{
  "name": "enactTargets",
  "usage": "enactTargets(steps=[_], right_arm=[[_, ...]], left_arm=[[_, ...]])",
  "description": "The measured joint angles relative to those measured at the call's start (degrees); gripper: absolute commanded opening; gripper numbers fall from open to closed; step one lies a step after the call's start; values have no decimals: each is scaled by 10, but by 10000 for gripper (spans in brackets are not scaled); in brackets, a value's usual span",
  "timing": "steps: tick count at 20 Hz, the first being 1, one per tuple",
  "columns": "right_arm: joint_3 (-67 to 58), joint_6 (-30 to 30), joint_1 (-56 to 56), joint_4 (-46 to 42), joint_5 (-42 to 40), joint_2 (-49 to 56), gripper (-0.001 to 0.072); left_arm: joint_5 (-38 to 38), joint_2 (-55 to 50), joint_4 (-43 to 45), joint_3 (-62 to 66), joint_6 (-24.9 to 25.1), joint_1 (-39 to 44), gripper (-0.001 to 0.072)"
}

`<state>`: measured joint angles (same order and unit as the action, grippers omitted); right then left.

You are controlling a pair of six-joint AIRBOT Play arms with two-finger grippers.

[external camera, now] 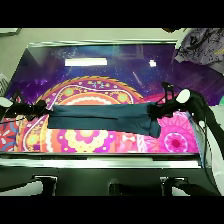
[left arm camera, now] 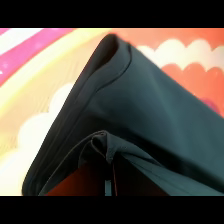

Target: Fold the clothes and pants, and hang the long-sleeved shirts on hangers.

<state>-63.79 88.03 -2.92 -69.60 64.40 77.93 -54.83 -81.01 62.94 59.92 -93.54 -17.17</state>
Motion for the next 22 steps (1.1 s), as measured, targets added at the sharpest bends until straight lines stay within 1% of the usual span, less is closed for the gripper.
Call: enactTargets(steps=[5, 9, 10, 11, 12, 13, 14, 15, 16, 17, 18, 19, 21, 22], right_arm=[[-90, -3, 0, -16, -11, 81, 30], [-123, -4, 0, -20, -17, 132, 31], [-127, -4, 0, -20, -21, 144, 31], [-129, -4, 0, -21, -23, 155, 32], [-131, -1, 0, -21, -26, 164, 44], [-132, 1, 0, -20, -26, 172, 98], [-133, 1, 0, -19, -30, 178, 159], [-135, 5, 0, -16, -30, 182, 214], [-138, 7, 1, -12, -29, 184, 291], [-145, 12, 3, -6, -21, 186, 375], [-155, 16, 6, -1, -7, 187, 413], [-171, 20, 12, 4, 9, 186, 476], [-205, 22, 37, 10, 44, 178, 525], [-217, 20, 55, 14, 60, 170, 570]], left_arm=[[-1, -85, 1, 73, -4, 22, 13], [-7, -133, 1, 96, -10, 28, 15], [-7, -141, 1, 99, -10, 28, 18], [-8, -148, 1, 101, -10, 29, 39], [-8, -153, -1, 103, -10, 29, 106], [-8, -157, -3, 104, -10, 29, 243], [-8, -159, -10, 105, -10, 29, 358], [-7, -161, -11, 107, -10, 30, 421], [-9, -162, -12, 110, -10, 30, 456], [-10, -162, -10, 115, -10, 30, 548], [-12, -162, -5, 123, -10, 30, 568], [-16, -161, 6, 132, -9, 30, 574], [-31, -148, 19, 159, -10, 27, 583], [-40, -140, 22, 173, -12, 27, 649]])
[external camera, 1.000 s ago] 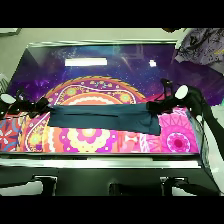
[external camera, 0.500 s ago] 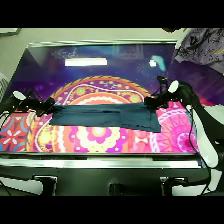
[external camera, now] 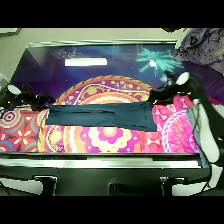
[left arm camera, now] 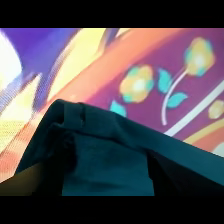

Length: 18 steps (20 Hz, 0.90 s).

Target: Fold the clothes and pants, and hang the long-sleeved shirts on hangers.

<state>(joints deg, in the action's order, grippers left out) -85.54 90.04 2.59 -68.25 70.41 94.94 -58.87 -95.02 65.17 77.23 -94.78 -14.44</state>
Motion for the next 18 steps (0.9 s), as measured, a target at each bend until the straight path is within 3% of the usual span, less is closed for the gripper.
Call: enactTargets(steps=[1, 7, 14, 18], right_arm=[[-10, -7, 26, 1, 15, -8, 596], [17, -89, 168, 92, 71, -18, 615], [139, -208, 200, 225, 76, 35, 615], [169, -242, 202, 273, 62, 57, 615]], left_arm=[[-18, 9, 11, 12, -4, 0, 682], [-65, 72, 68, 49, -15, -2, 681], [-88, 134, 86, 54, -34, 5, 680], [-96, 146, 90, 55, -38, 6, 678]])
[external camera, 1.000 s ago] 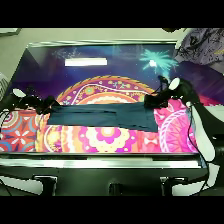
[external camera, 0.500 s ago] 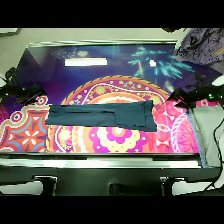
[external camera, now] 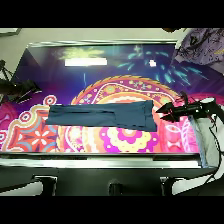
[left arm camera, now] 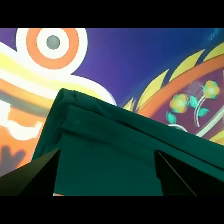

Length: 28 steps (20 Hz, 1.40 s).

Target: Fold the clothes and pants, and hang the long-sleeved shirts on hangers.

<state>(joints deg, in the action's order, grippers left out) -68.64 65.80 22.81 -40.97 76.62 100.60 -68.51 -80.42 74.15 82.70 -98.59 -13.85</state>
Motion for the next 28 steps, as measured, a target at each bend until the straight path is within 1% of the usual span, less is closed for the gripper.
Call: enactTargets(steps=[3, 8, 10, 11, 13, 14, 15, 16, 17, 19, 21, 24, 28], right_arm=[[6, -13, -7, 19, -6, 5, 615], [9, -18, -70, 28, -38, 9, 606], [10, -17, -99, 23, -55, 9, 526], [10, -16, -113, 19, -64, 9, 501], [10, -10, -141, 4, -81, 9, 320], [10, -5, -152, -4, -88, 10, 183], [10, 1, -161, -15, -96, 9, 45], [10, 9, -167, -22, -100, 9, 30], [7, 14, -171, -33, -105, 4, 30], [-6, 37, -176, -75, -104, -9, 30], [-36, 77, -177, -142, -89, -29, 30], [-95, 139, -180, -207, -26, -62, 30], [-172, 205, -180, -284, 51, -97, 30]], left_arm=[[-2, 3, 0, 0, -1, 0, 678], [-3, 3, 0, 0, -5, 0, 679], [-3, 3, 0, 0, -6, 0, 678], [-3, 3, 0, 0, -6, 1, 679], [-3, 2, 1, 0, -7, 2, 677], [-3, 2, 1, 0, -7, 4, 657], [-2, 1, 1, 0, -7, 7, 484], [-1, 0, 1, 0, -8, 12, 124], [0, -1, 1, 0, -8, 19, 14], [1, -8, 0, 0, -9, 39, 14], [2, -24, -4, 0, -18, 70, 14], [18, -65, -23, 0, -37, 139, 14], [84, -145, -101, 0, -63, 259, 13]])
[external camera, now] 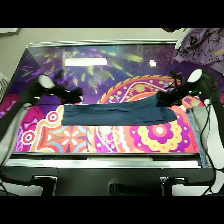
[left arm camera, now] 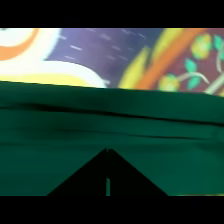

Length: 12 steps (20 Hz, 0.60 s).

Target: Fold the clothes and pants, and hang the long-sleeved shirts on hangers.

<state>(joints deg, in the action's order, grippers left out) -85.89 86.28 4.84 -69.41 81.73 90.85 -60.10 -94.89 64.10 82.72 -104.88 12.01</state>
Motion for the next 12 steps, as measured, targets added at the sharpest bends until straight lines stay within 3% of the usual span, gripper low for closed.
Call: enactTargets(steps=[5, 12], right_arm=[[-86, 49, 0, -69, 87, -36, 30], [-176, 83, 0, -121, 157, -84, 30]], left_arm=[[75, -109, -124, 44, -9, 132, 13], [107, -269, -234, 220, -46, 265, 13]])
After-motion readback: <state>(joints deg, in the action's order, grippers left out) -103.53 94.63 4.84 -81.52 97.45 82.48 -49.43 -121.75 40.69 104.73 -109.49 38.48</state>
